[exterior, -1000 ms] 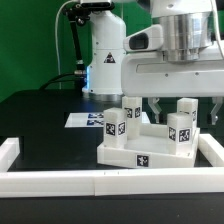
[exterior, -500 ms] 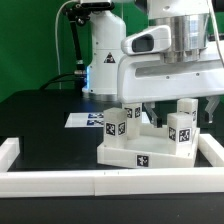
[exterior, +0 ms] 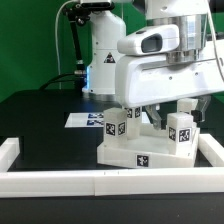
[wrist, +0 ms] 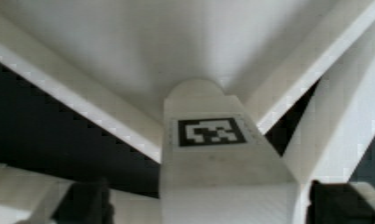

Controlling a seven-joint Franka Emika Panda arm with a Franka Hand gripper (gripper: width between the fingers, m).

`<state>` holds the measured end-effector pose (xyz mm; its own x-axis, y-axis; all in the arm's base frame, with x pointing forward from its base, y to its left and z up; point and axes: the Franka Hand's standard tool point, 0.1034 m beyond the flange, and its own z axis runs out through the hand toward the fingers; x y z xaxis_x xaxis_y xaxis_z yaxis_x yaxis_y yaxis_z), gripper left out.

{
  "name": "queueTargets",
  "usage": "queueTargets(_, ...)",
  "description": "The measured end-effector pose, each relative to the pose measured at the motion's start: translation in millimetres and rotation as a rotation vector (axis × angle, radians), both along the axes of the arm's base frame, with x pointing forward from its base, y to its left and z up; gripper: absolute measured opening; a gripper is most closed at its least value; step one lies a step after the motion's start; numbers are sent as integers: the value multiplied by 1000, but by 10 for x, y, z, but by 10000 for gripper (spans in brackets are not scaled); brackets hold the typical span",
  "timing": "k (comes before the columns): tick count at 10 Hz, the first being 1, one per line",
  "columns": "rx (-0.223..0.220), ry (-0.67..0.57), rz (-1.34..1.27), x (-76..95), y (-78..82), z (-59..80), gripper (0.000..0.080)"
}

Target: Assemble square table

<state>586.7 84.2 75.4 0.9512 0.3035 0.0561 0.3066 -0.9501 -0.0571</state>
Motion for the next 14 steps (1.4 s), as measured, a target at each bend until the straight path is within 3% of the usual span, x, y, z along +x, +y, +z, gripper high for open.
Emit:
queueTargets(1, 0, 0, 0, 0, -2, 0, 467)
queueTargets(2, 0, 0, 0, 1, -3, 0, 320)
queueTargets(4, 1, 2, -23, 1, -3, 0, 290)
queueTargets(6, 3, 3, -46, 0, -1, 0, 290)
queueTargets(14, 35, 32, -720, 25, -16, 5, 291)
